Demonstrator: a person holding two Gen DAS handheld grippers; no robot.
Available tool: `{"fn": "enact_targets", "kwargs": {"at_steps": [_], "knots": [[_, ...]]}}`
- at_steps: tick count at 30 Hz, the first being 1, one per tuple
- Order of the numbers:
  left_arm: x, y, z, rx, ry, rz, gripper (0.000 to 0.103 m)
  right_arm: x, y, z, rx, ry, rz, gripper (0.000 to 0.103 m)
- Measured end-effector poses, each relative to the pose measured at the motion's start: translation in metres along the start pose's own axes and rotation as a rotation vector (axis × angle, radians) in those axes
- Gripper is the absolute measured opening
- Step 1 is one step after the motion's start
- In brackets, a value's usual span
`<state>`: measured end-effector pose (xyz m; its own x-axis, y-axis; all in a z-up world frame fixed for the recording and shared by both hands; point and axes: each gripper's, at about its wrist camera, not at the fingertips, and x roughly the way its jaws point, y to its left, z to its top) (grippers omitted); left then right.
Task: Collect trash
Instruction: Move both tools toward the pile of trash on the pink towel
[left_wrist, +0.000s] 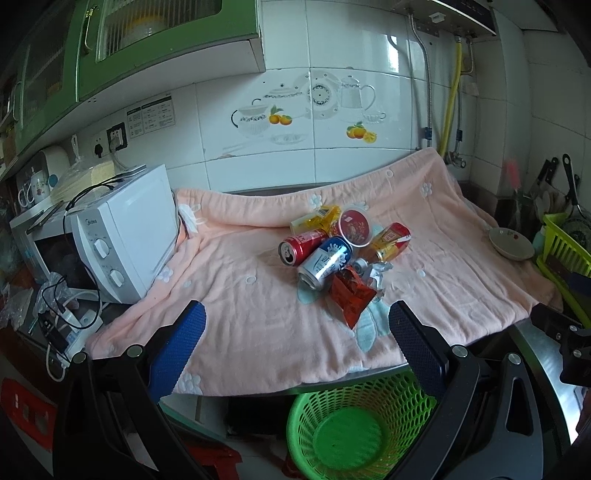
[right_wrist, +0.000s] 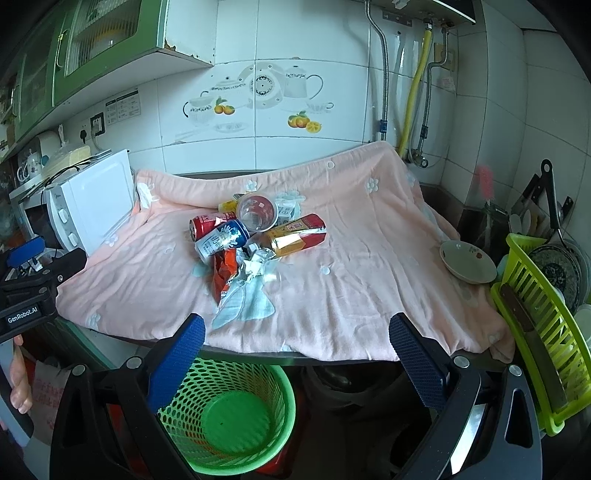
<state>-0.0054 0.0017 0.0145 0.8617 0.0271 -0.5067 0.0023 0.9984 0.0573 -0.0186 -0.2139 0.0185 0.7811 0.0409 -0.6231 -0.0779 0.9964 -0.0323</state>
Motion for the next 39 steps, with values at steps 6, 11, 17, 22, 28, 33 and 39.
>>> {"fn": "enact_targets", "kwargs": {"at_steps": [6,11,17,22,28,33,39], "knots": [[0.001,-0.001,0.001,0.003,-0.005,0.0,0.098,0.001,0.001,0.0,-0.001,-0.001,0.005,0.097],[0.002,0.0,0.003,0.003,-0.004,0.004,0.098,0.003,0.003,0.001,-0.007,-0.002,0.004,0.097],[0.004,0.0,0.005,0.004,-0.005,0.011,0.098,0.004,0.005,0.004,-0.009,-0.004,0.004,0.097],[0.006,0.003,0.007,0.0,-0.008,0.018,0.098,0.007,0.008,0.004,-0.018,-0.002,0.004,0.097],[0.01,0.009,0.008,-0.01,-0.006,0.027,0.098,0.013,0.009,0.008,-0.019,0.001,0.009,0.097],[0.016,0.017,0.008,-0.023,0.002,0.035,0.098,0.024,0.01,0.01,-0.013,0.018,0.024,0.097],[0.025,0.026,0.009,-0.031,0.011,0.043,0.098,0.045,0.018,0.015,-0.015,0.04,0.064,0.097]]}}
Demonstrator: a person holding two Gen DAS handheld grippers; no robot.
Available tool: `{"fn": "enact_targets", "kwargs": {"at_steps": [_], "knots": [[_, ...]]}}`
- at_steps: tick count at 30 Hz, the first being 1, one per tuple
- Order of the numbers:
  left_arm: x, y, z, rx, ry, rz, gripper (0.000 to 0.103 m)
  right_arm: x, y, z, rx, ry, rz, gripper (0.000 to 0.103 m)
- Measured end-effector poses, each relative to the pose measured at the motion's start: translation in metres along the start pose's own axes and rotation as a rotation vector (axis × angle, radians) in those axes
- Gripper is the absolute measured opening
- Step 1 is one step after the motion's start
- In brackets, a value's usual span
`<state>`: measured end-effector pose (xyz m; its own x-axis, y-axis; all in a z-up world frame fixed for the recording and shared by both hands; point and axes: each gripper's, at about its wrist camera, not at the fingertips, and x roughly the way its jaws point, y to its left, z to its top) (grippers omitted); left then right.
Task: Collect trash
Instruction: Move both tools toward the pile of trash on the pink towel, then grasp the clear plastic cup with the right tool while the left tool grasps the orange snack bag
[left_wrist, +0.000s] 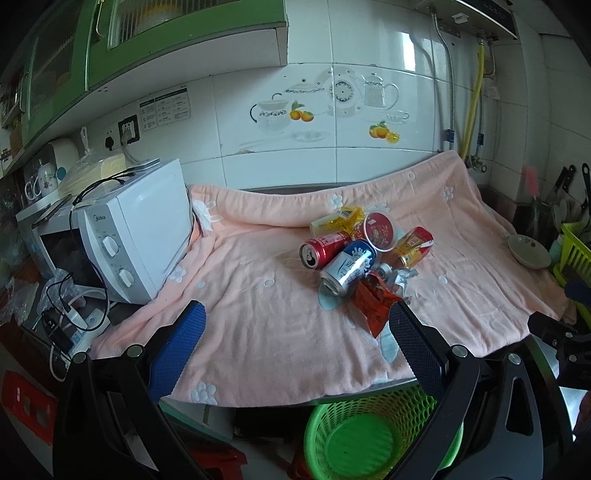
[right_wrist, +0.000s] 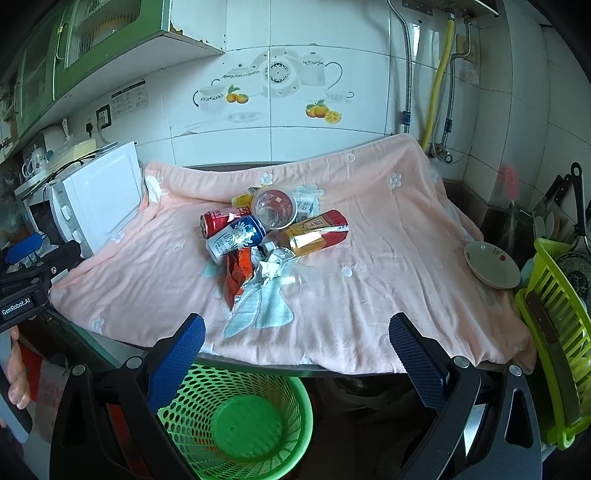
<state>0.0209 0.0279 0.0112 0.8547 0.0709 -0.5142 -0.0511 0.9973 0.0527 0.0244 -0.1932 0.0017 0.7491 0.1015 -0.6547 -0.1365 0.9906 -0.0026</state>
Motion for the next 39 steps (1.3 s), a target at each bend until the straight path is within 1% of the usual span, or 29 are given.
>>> {"fn": "enact_targets", "kwargs": {"at_steps": [6,10,17,21,22,23,25,28,30,32,39], "knots": [[0.014,0.01,0.002,-0.016,0.024,0.002,0.098,0.022,0.001,0.008,0.006,0.02,0.041,0.096],[0.027,0.013,0.003,-0.02,0.048,-0.004,0.098,0.037,-0.004,0.011,0.016,0.039,0.041,0.096],[0.046,0.011,0.007,-0.012,0.065,-0.011,0.098,0.072,-0.017,0.01,0.026,0.09,0.041,0.095],[0.059,0.01,0.01,-0.009,0.08,-0.018,0.098,0.096,-0.026,0.013,0.046,0.117,0.089,0.095],[0.062,0.01,0.011,-0.01,0.086,-0.021,0.098,0.104,-0.029,0.014,0.051,0.126,0.101,0.093],[0.066,0.01,0.011,-0.012,0.092,-0.026,0.098,0.112,-0.032,0.015,0.054,0.136,0.106,0.089],[0.074,0.009,0.012,-0.014,0.105,-0.031,0.098,0.128,-0.035,0.016,0.063,0.157,0.145,0.082],[0.085,0.007,0.014,-0.012,0.121,-0.043,0.098,0.153,-0.043,0.019,0.085,0.194,0.174,0.081],[0.093,0.005,0.016,-0.009,0.13,-0.052,0.098,0.168,-0.046,0.02,0.088,0.217,0.177,0.081],[0.104,0.002,0.019,-0.011,0.147,-0.07,0.098,0.182,-0.048,0.021,0.081,0.233,0.176,0.077],[0.133,-0.015,0.027,0.003,0.182,-0.131,0.098,0.227,-0.054,0.026,0.072,0.281,0.196,0.075]]}}
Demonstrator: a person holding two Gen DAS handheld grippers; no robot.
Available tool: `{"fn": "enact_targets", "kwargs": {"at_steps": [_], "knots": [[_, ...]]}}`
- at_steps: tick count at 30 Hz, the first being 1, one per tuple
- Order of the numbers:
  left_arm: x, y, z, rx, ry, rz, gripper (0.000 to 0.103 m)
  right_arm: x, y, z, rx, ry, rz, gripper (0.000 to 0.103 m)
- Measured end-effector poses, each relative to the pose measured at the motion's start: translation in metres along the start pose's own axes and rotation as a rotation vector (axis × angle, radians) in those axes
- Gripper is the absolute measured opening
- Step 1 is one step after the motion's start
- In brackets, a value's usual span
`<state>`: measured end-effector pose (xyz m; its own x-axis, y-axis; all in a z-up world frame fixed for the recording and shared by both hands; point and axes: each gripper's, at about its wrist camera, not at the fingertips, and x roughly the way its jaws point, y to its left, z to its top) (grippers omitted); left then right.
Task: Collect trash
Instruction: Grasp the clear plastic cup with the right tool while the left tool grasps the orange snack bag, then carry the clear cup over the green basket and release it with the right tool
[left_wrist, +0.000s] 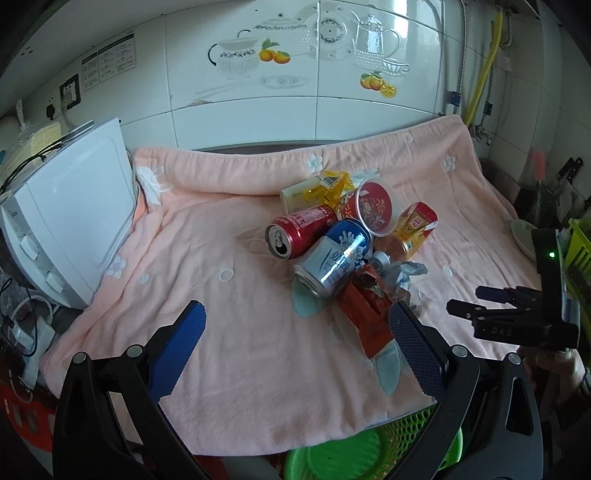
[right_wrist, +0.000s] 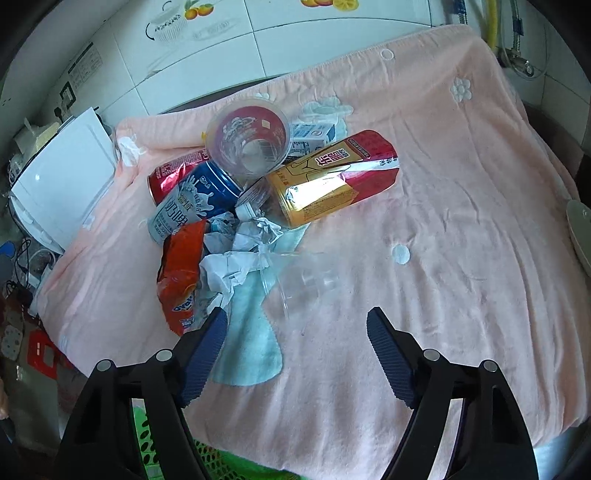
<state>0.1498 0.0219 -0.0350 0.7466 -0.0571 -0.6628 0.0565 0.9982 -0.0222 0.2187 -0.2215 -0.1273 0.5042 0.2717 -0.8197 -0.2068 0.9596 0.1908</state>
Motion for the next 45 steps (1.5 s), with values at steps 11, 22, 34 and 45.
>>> {"fn": "enact_targets", "kwargs": {"at_steps": [11,22,34,45], "knots": [[0.035,-0.016,0.012,0.018,0.042,-0.038,0.098,0.053,0.002,0.009,-0.036,0.064,-0.022,0.075],[0.063,-0.018,0.01,0.001,0.12,-0.088,0.098,0.085,0.007,0.015,-0.088,0.092,-0.106,0.068],[0.109,-0.039,0.007,-0.081,0.232,-0.186,0.097,0.057,0.003,0.005,-0.048,0.038,-0.154,0.061],[0.153,-0.052,0.004,-0.191,0.344,-0.217,0.089,-0.018,0.011,-0.022,-0.006,-0.048,-0.15,0.061]]}}
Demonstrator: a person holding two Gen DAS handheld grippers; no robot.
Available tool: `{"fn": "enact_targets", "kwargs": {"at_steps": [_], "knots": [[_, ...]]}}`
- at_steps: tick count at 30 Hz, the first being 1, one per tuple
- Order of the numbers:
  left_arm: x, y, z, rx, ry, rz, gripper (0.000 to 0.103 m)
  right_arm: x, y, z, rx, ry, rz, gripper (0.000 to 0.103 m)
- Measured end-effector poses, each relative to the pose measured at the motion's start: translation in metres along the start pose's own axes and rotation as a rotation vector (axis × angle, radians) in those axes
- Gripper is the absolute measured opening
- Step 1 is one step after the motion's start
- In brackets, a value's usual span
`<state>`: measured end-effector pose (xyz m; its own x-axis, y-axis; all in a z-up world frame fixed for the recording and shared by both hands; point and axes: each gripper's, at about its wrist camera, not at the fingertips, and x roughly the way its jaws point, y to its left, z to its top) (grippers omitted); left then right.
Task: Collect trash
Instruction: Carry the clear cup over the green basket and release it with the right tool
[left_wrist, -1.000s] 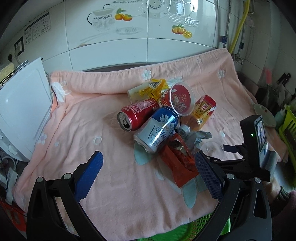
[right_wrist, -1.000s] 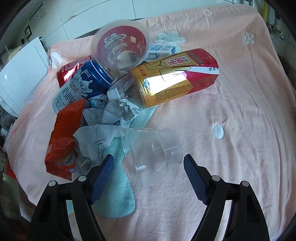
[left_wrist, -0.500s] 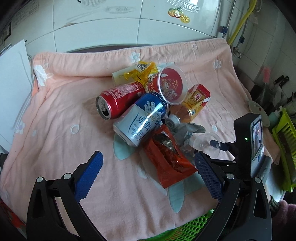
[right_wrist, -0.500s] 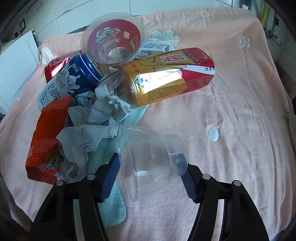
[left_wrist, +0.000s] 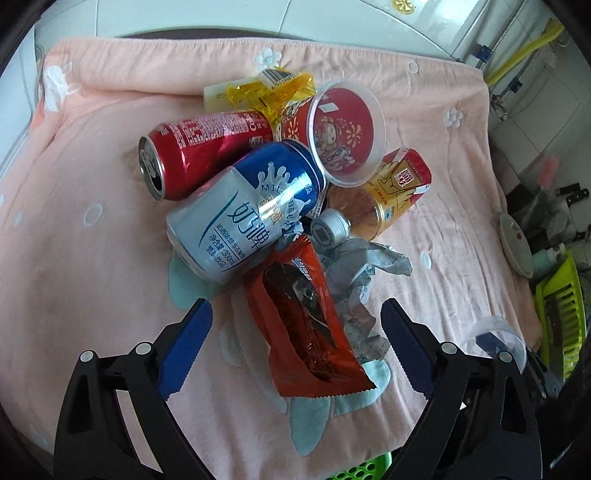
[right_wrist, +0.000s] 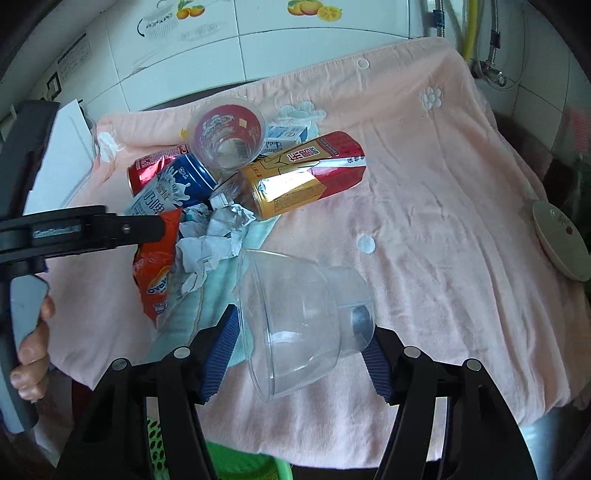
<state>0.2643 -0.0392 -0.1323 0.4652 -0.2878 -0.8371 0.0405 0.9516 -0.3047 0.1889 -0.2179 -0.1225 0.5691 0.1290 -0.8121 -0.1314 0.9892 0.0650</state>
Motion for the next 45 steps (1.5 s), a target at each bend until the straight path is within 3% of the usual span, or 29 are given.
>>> {"fn": "enact_targets", "kwargs": {"at_steps": [7,9,11,15,16,17,31,45], "knots": [[0.017,0.007,-0.011,-0.018,0.052,-0.033,0.07,-0.036,0.003,-0.026,0.001,-0.026,0.008,0.061],[0.017,0.01,-0.013,-0.03,0.048,-0.056,0.066,-0.044,0.006,-0.033,-0.003,-0.029,0.007,0.061],[0.013,0.011,-0.015,-0.037,0.037,-0.082,0.054,-0.05,0.009,-0.041,-0.008,-0.029,0.008,0.061],[-0.001,0.008,-0.025,0.002,0.008,-0.086,0.044,-0.061,0.015,-0.052,-0.017,-0.027,0.019,0.061],[-0.004,0.006,-0.028,0.011,0.003,-0.084,0.032,-0.065,0.017,-0.055,-0.018,-0.029,0.022,0.061],[-0.008,0.006,-0.031,0.016,-0.001,-0.094,0.028,-0.068,0.019,-0.058,-0.018,-0.031,0.026,0.061],[-0.113,0.014,-0.08,0.054,-0.139,-0.094,0.02,-0.107,0.063,-0.099,-0.135,-0.045,0.074,0.061],[-0.193,0.034,-0.153,0.02,-0.227,-0.085,0.017,-0.095,0.101,-0.136,-0.25,0.026,0.126,0.061]]}}
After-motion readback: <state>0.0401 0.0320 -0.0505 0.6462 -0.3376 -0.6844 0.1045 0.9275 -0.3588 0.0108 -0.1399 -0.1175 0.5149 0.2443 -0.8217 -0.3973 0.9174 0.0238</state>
